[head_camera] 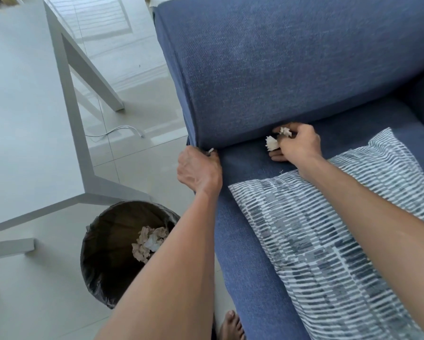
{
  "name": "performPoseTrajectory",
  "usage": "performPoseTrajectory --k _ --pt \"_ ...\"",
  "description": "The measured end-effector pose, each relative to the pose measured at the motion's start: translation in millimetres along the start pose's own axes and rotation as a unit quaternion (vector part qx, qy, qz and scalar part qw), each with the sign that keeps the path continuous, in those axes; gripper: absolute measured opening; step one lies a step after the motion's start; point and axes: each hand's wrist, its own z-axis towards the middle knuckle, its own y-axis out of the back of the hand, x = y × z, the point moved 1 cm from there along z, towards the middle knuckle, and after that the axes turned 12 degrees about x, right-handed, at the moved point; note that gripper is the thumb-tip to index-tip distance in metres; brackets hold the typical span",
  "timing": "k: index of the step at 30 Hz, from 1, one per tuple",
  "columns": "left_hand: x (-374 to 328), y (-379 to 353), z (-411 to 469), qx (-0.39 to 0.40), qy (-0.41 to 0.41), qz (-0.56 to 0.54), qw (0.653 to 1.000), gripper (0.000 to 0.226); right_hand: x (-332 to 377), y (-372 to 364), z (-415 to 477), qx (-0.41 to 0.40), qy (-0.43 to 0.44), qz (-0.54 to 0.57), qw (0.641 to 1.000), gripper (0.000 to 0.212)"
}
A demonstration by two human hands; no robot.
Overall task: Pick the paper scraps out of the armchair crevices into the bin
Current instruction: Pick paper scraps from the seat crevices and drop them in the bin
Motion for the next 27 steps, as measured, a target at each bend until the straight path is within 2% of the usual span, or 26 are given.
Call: performPoseTrajectory --k 3,9,12,19,23,27 --pt "-2 4 -1 0.005 -0.007 0.001 1.0 0.021 2 -2 -3 0.012 -0.013 -0.034 0.999 0.026" --pt "1 14 -2 0.009 -0.018 -0.018 1.0 0.019 14 -7 -13 0.04 -0.012 -0.22 0.975 0.026" --pt "11 23 -4 0.015 -0.019 -0.052 0.998 0.02 18 -12 -20 0.057 0.012 -0.218 0.974 0.023" --pt "53 61 -18 0.023 -0.038 -0.133 0.99 0.02 31 -29 -54 0.045 0.076 -0.194 0.977 0.035" --pt "84 87 -30 0.003 -0.039 -0.146 0.989 0.028 38 -53 -85 0.051 0.115 -0.213 0.969 0.027" --pt "120 117 -37 -0.002 -0.025 -0.151 0.988 0.027 40 -94 -116 0.088 0.119 -0.237 0.96 0.056"
